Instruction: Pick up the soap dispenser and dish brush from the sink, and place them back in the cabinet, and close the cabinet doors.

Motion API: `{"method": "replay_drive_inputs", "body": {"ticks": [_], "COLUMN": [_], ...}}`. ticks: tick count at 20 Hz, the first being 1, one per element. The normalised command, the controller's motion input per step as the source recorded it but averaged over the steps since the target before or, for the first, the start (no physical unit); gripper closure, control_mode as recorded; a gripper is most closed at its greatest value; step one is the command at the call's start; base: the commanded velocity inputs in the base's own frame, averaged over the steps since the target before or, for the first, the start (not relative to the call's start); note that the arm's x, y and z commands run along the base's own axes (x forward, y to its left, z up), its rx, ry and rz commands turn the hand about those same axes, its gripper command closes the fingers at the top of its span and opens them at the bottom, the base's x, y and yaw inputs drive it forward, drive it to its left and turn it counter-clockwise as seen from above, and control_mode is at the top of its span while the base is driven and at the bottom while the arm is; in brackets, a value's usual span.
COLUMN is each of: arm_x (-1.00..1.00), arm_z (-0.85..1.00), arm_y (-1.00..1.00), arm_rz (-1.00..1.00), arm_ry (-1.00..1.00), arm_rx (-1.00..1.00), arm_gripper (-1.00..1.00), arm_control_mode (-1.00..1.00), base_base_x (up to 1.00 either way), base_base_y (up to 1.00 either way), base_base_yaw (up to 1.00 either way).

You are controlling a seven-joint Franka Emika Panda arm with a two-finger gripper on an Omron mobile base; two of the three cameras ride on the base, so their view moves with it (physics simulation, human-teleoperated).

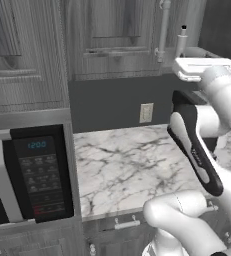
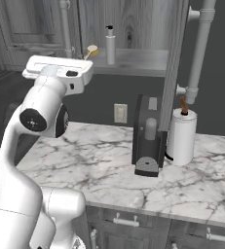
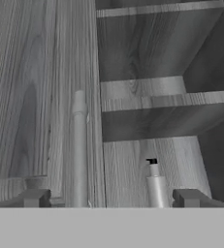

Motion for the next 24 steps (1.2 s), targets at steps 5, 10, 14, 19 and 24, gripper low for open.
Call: {"method": "replay_drive_inputs", "body": {"ticks": [5,10,14,19,24], "arm_x": [-0.72,-0.65,-0.71,-0.75,-0.36], "arm_z": [0.21,0.13,0.0,0.0,0.0], "arm_y": [-0.08,-0.07,-0.09,-0.19,-0.26], "arm_rz": [0.0,0.0,0.0,0.0,0.0], "arm_ry": [0.1,0.09,0.06,0.01,0.0], "arm_rx": [0.0,0.0,0.0,0.0,0.0], "arm_gripper": [-1.0,-1.0,-1.0,-1.0,-1.0], "arm_control_mode": [-1.0,-1.0,-1.0,-1.0,-1.0], "base_base_x": [0.0,0.0,0.0,0.0,0.0], "base_base_y": [0.0,0.0,0.0,0.0,0.0], "base_base_yaw": [0.0,0.0,0.0,0.0,0.0]}}
